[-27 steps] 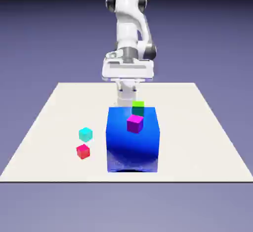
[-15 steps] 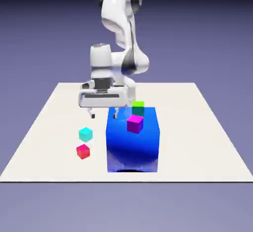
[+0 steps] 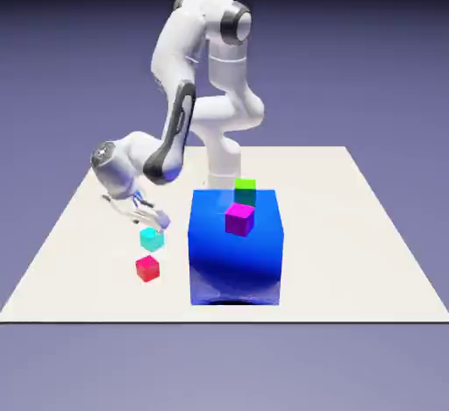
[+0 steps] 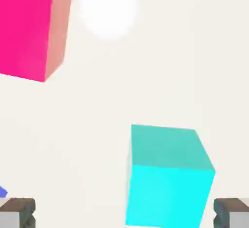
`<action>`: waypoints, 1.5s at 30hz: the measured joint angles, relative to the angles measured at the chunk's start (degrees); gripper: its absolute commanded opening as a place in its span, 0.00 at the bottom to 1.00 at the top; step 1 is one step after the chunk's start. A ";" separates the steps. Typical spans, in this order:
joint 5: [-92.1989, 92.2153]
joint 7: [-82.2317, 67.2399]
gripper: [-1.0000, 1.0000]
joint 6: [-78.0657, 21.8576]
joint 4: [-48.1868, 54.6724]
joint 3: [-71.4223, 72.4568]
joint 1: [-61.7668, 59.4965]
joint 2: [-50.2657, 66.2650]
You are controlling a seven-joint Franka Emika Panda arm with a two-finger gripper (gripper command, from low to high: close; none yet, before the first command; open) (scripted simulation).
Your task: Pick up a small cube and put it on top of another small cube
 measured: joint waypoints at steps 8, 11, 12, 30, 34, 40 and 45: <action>13.64 -9.36 0.00 8.89 -1.47 11.98 -7.88 10.96; 6.69 -4.59 0.00 4.26 -0.71 5.76 -3.79 5.27; 4.35 -2.98 0.00 2.72 -0.45 3.68 -2.42 3.37; -29.03 -37.11 0.00 -18.13 19.12 27.71 3.93 -15.13; -36.34 -45.96 0.00 -22.05 23.32 36.01 7.89 -18.79; -41.71 -50.96 0.00 -21.51 23.72 42.54 12.74 -20.41; -43.33 -49.68 1.00 -14.12 18.59 41.14 11.57 -18.45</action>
